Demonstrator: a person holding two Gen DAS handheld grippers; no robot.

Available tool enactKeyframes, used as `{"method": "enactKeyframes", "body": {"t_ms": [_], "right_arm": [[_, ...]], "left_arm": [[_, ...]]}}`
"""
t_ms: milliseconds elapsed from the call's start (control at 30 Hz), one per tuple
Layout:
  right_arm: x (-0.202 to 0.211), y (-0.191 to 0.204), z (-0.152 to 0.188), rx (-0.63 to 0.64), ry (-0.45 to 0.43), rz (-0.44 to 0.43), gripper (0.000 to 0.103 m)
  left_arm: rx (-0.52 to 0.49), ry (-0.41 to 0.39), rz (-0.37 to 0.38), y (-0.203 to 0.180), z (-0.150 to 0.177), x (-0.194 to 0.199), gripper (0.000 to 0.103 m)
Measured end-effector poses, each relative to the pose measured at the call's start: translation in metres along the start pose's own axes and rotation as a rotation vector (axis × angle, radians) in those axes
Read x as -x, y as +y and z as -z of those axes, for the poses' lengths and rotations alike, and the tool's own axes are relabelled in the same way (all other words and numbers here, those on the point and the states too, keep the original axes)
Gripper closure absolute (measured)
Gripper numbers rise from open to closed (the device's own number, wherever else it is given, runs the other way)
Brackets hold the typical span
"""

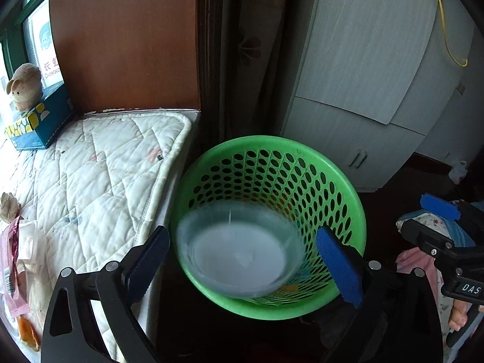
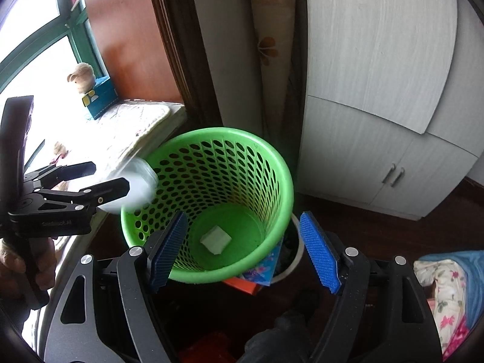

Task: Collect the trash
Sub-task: 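Withdraw the right tool from the wastebasket back toward the mattress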

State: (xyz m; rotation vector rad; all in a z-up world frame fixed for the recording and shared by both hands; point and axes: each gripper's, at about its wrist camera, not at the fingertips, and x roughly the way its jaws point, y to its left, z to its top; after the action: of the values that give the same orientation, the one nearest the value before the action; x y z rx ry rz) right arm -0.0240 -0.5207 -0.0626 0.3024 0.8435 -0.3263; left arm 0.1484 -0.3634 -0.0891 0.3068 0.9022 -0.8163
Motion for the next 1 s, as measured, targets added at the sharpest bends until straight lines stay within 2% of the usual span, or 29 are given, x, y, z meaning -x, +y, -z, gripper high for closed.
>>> {"method": "enactKeyframes", "body": {"t_ms": [133, 467, 1000], "right_arm": [[0.002, 0.000, 0.001, -0.001, -0.003, -0.006, 0.026], [0.002, 0.032, 0.000, 0.046, -0.013, -0.062, 0.026], [-0.006, 0.118, -0.013, 0.149, -0.001, -0.177, 0.026]], "left_arm": [[-0.003, -0.005, -0.001, 0.000, 0.003, 0.004, 0.009], [0.034, -0.046, -0.103, 0.029, 0.017, 0.046, 0.009], [0.228, -0.083, -0.313, 0.139, 0.069, 0.122, 0.009]]}}
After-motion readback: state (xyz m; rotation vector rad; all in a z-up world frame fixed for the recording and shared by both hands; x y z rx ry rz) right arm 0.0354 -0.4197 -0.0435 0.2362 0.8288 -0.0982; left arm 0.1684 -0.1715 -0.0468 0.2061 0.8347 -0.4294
